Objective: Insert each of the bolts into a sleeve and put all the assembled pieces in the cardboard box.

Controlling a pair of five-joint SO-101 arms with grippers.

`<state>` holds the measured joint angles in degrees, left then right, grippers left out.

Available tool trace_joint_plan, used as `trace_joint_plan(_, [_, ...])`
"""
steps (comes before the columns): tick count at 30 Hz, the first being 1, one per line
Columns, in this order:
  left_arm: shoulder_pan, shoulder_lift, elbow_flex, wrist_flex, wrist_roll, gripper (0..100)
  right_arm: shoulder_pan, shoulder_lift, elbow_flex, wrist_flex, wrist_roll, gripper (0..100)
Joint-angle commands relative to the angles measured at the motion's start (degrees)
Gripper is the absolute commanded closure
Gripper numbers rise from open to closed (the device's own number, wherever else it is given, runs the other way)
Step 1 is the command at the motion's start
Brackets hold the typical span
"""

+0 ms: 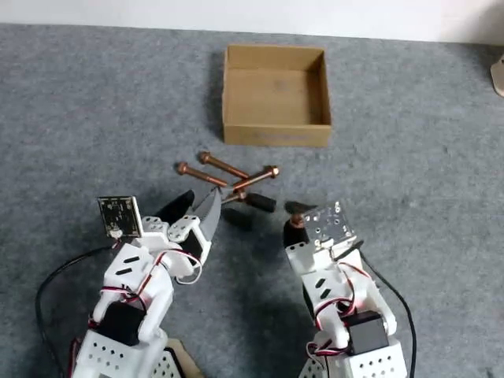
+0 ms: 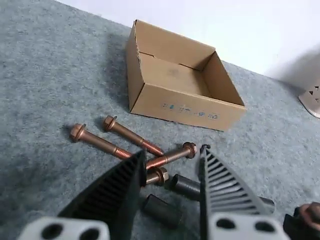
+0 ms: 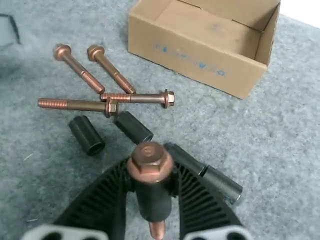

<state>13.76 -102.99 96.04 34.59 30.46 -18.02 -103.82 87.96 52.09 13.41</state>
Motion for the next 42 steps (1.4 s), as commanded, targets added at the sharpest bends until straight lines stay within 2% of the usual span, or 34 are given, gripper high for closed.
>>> trace_joint_plan(1, [-0.66,-0.92,1.1,0.18,0.0,83,0.57,5.85,-5.49,-2.07,0.88,99.4])
trace_joint_plan(17, [-0.75,-0.84,1.1,2.11,-2.2,83,0.66,51.65,-36.26,-13.32,-0.97,99.4])
trace_joint_plan(29, [-0.66,-0.84,1.1,3.25,-2.46,83,4.7,82.95,-66.33,-13.32,-0.97,99.4])
trace_joint_plan(42, [-0.66,-0.84,1.1,3.34,-2.55,83,9.01,107.56,-92.35,-13.05,-2.46,99.4])
